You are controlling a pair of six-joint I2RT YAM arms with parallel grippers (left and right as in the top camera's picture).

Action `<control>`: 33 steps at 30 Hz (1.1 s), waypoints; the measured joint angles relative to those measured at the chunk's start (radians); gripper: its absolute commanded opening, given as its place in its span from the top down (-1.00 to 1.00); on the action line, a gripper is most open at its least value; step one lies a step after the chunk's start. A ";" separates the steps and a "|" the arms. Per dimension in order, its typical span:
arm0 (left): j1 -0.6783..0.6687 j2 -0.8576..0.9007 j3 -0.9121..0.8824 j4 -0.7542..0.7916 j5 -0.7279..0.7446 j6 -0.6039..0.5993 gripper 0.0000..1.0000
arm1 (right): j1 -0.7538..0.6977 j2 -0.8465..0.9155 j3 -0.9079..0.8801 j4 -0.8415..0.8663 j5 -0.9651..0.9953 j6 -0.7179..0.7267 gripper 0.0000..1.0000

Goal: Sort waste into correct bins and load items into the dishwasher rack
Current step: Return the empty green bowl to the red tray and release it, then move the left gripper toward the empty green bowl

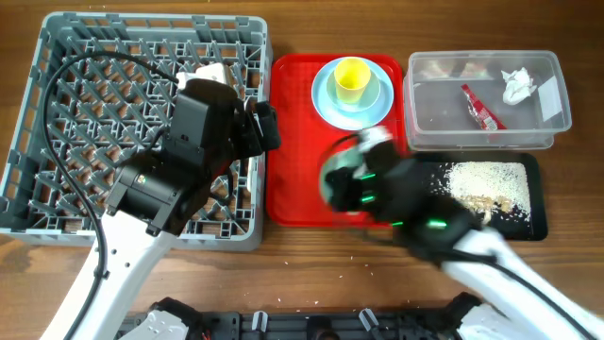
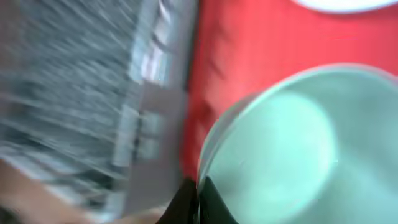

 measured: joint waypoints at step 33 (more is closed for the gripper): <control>0.000 0.000 0.000 -0.001 0.000 0.000 -1.00 | -0.974 -0.667 0.077 -0.420 0.200 -0.288 -0.99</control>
